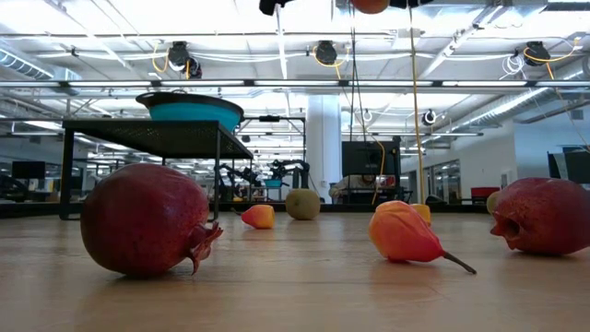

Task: Pick & Place Fruit
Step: Put the mango into the blue strainer bowl on the shelf

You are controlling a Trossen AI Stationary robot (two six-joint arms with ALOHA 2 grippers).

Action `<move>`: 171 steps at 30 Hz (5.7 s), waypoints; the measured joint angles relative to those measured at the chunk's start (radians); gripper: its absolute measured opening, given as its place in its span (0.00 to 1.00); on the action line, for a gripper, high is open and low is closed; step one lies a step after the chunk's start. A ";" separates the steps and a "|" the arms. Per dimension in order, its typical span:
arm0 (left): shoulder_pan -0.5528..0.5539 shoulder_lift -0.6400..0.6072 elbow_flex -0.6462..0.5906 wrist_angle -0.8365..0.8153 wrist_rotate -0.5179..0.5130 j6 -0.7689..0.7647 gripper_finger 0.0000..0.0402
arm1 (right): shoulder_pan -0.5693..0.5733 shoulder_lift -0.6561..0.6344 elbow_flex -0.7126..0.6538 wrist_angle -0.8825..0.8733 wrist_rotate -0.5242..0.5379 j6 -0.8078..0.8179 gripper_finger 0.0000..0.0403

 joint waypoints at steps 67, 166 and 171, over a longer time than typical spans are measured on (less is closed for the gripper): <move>0.110 -0.261 -0.002 -0.327 -0.373 0.069 0.60 | 0.000 0.000 0.000 -0.278 0.002 0.314 0.76; 1.069 -0.160 -0.002 -0.975 0.594 -0.393 0.76 | -0.029 0.000 0.000 -0.274 0.004 0.446 0.76; 1.067 -0.160 -0.002 -0.936 0.602 -0.385 0.81 | -0.029 0.000 0.000 -0.274 0.004 0.446 0.76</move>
